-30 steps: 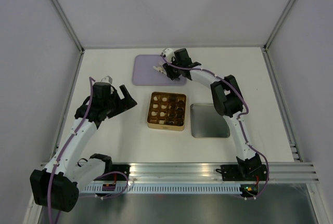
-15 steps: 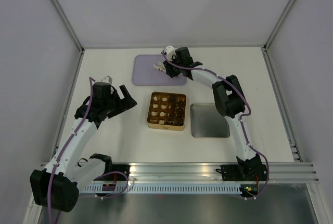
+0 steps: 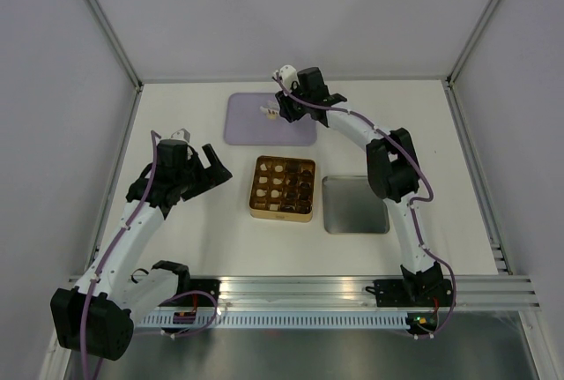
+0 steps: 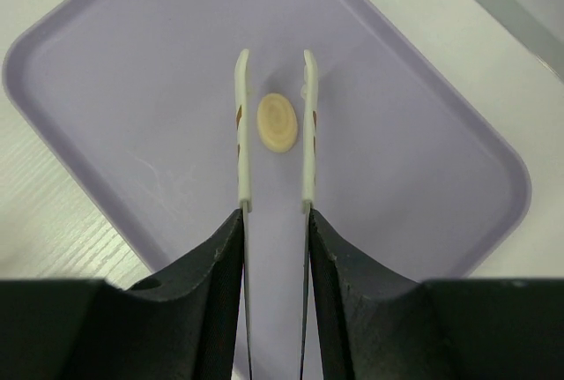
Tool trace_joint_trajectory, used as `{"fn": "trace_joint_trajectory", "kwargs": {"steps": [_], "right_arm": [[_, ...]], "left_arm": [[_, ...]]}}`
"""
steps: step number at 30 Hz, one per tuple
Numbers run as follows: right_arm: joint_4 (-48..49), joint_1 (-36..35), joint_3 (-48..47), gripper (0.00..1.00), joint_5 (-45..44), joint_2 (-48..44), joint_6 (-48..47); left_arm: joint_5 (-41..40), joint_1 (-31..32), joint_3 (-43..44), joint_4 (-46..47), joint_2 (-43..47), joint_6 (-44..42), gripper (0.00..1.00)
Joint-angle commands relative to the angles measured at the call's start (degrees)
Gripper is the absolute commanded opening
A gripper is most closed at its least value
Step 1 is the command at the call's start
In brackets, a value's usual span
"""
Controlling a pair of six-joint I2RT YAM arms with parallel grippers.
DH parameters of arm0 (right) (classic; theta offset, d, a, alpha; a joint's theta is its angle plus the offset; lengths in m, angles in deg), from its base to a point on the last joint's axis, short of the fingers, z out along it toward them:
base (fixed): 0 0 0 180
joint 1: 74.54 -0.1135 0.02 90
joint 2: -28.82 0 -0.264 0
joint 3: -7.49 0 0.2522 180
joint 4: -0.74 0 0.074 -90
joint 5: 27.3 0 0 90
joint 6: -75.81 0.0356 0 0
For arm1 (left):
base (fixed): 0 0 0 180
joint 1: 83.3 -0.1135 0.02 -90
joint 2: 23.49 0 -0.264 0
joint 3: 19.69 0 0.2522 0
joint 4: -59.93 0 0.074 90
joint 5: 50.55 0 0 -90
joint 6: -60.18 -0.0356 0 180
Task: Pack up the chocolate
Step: Pick up the fake chocolate from the plate, then place the fake chocolate in the packing box.
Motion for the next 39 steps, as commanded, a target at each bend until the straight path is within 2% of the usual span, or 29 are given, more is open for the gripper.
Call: {"fn": "trace_joint_trajectory", "kwargs": {"steps": [1,6,30,39], "right_arm": [[-3.9,0.0,-3.5,0.39,0.2,-4.5,-0.7],[-7.5,0.0,-4.3,0.41,1.2,-4.1,-2.6],[-7.7,-0.3,-7.8,0.41,-0.4,1.2,-4.9],[-7.1,-0.4,-8.5,0.35,0.3,2.5,-4.4]], "left_arm": [[1.0,-0.3,1.0,1.3,1.1,-2.0,1.00],[1.2,-0.3,1.0,1.3,1.2,-2.0,1.00],[1.4,-0.3,1.0,1.2,1.2,-2.1,1.00],[1.0,-0.3,0.8,1.3,0.6,-1.9,1.00]]}}
